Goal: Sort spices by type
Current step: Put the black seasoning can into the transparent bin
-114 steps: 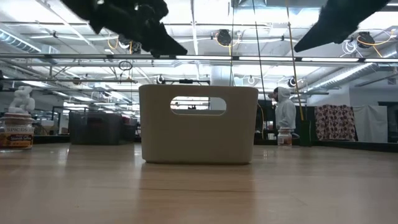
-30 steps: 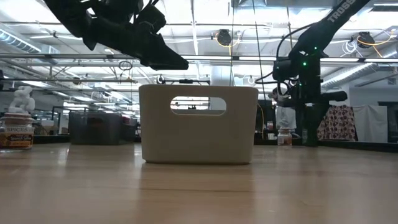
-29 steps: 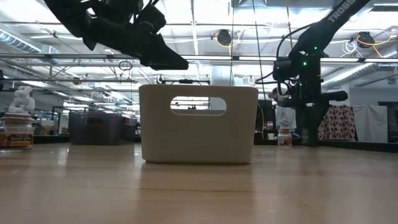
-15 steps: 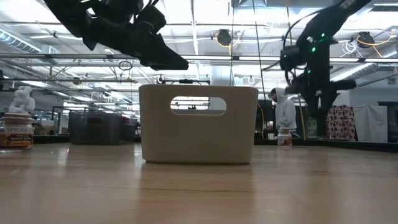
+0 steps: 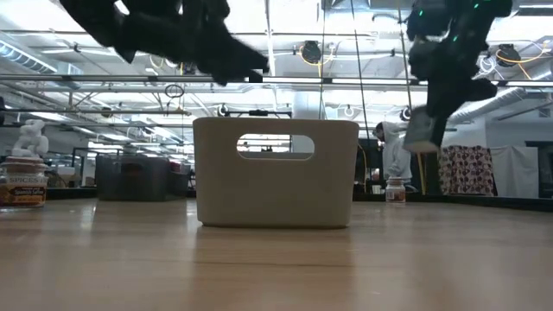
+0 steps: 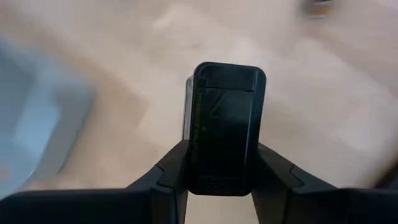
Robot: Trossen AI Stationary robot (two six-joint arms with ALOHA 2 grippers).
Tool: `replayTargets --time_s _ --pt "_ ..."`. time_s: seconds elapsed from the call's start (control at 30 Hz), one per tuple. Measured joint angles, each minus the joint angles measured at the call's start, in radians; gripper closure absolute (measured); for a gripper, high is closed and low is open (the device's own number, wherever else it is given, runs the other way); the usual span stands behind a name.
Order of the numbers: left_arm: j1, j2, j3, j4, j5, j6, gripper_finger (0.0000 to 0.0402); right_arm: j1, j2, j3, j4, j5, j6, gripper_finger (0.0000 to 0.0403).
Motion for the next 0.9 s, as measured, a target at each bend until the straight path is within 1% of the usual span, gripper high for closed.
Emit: replayTargets --time_s 0.1,0.23,0.3,0.37,0.47,0.57,0.73,0.83,0.9 --pt "-0.024 0.001 0.039 0.002 0.000 -0.048 0.0226 0.090 -0.021 0.000 0.001 -0.069 -0.028 0.0293" --pt "-0.035 0.042 0.125 -0.070 0.004 -0.106 0.0226 0.218 -0.016 0.000 0.049 -0.087 -0.032 0.0292" --pt "-0.036 0.089 0.186 -0.115 0.009 -0.114 0.0226 0.282 -0.002 0.001 0.106 -0.086 -0.036 0.0293" --pt "-0.036 0.142 0.245 -0.182 0.049 -0.116 0.0226 0.349 0.022 0.001 0.168 -0.087 -0.037 0.0293" --pt "-0.037 0.225 0.334 -0.226 0.093 -0.091 0.0226 0.436 0.062 0.001 0.242 -0.088 -0.047 0.0291" --pt "-0.038 0.288 0.407 -0.257 0.100 -0.080 0.0226 0.515 0.108 0.001 0.294 -0.085 -0.061 0.0290" --pt "-0.038 0.364 0.455 -0.262 0.100 -0.109 0.0226 0.622 0.188 0.001 0.383 -0.084 -0.084 0.0291" --pt "-0.038 0.395 0.461 -0.250 0.106 -0.129 0.0226 0.665 0.229 0.001 0.420 -0.083 -0.107 0.0290" --pt "-0.038 0.408 0.461 -0.250 0.131 -0.132 0.0226 0.682 0.250 0.001 0.445 -0.079 -0.120 0.0290"
